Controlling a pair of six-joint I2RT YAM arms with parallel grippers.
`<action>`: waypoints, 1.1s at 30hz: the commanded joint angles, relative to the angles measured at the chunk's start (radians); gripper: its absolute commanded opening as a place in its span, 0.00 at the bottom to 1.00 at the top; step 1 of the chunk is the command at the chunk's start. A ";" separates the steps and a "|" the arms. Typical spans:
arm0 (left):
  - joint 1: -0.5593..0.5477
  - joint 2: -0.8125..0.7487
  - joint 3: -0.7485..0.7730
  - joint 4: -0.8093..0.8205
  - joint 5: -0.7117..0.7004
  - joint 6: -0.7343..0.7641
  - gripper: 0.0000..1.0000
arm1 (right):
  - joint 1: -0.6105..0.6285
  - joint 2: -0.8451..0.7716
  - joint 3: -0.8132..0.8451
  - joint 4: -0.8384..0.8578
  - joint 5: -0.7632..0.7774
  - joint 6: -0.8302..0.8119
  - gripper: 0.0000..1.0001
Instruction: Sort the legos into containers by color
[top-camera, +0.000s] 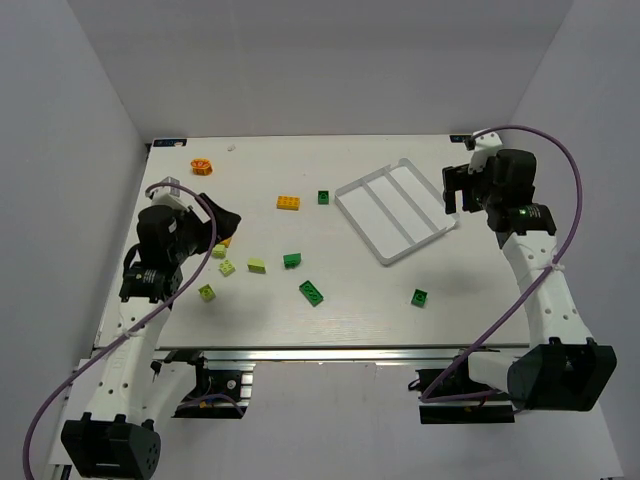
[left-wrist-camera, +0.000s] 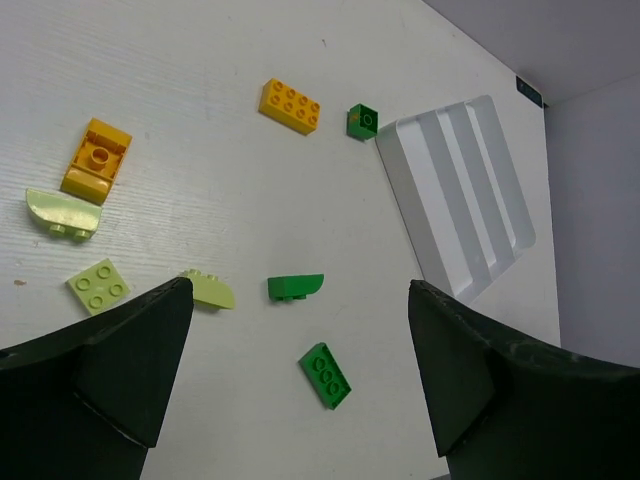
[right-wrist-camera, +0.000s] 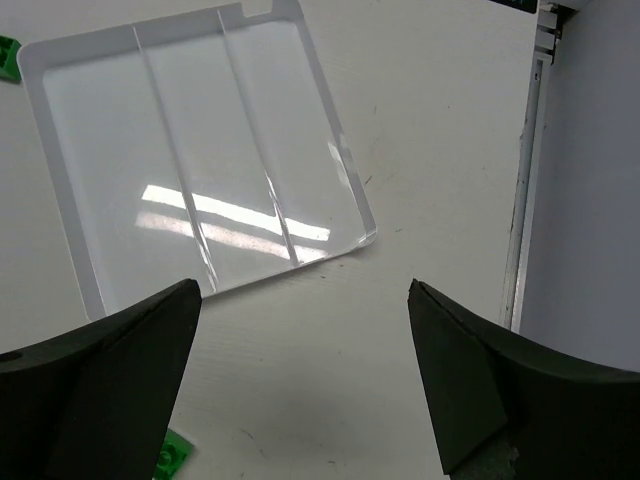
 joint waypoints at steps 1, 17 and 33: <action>-0.005 0.015 0.030 0.015 0.020 -0.014 0.98 | 0.002 0.015 0.004 0.003 -0.051 -0.055 0.89; -0.005 0.323 0.081 0.129 -0.220 -0.134 0.64 | 0.036 0.153 0.098 -0.234 -0.603 -0.530 0.89; 0.024 0.886 0.344 0.411 -0.564 -0.169 0.85 | 0.098 0.213 0.004 -0.001 -0.720 -0.394 0.75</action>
